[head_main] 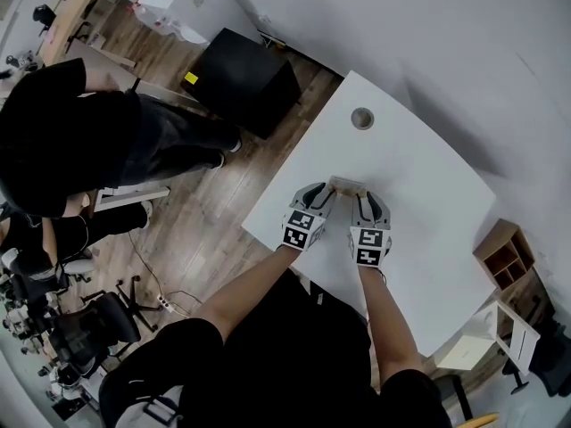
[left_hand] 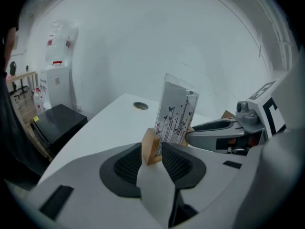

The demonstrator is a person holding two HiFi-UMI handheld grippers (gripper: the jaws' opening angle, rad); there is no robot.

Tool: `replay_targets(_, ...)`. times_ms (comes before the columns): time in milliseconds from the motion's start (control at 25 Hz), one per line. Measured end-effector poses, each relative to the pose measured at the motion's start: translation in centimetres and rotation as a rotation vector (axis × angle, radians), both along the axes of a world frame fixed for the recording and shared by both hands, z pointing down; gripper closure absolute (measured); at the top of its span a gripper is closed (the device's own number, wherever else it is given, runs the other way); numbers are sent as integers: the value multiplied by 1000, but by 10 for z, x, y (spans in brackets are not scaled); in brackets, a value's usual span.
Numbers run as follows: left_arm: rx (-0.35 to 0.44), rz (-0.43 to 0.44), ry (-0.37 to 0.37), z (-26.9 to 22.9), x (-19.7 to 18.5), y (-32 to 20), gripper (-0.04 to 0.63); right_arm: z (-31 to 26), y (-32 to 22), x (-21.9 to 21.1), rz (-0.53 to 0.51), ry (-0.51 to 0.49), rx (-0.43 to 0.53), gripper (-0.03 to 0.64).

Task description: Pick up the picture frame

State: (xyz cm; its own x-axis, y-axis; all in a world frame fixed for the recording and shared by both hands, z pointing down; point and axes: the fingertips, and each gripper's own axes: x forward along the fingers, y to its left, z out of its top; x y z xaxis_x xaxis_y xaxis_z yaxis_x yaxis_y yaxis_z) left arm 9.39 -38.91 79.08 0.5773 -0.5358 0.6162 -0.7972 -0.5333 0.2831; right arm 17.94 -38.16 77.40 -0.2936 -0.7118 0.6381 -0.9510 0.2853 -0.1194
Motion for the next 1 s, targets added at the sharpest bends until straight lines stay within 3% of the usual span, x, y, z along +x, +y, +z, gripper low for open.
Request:
replay_targets(400, 9, 16, -19, 4, 4, -4, 480, 6, -2, 0, 5, -11, 4, 505)
replay_targets(1000, 14, -46, -37, -6, -2, 7, 516, -4, 8, -6, -23, -18, 43, 535)
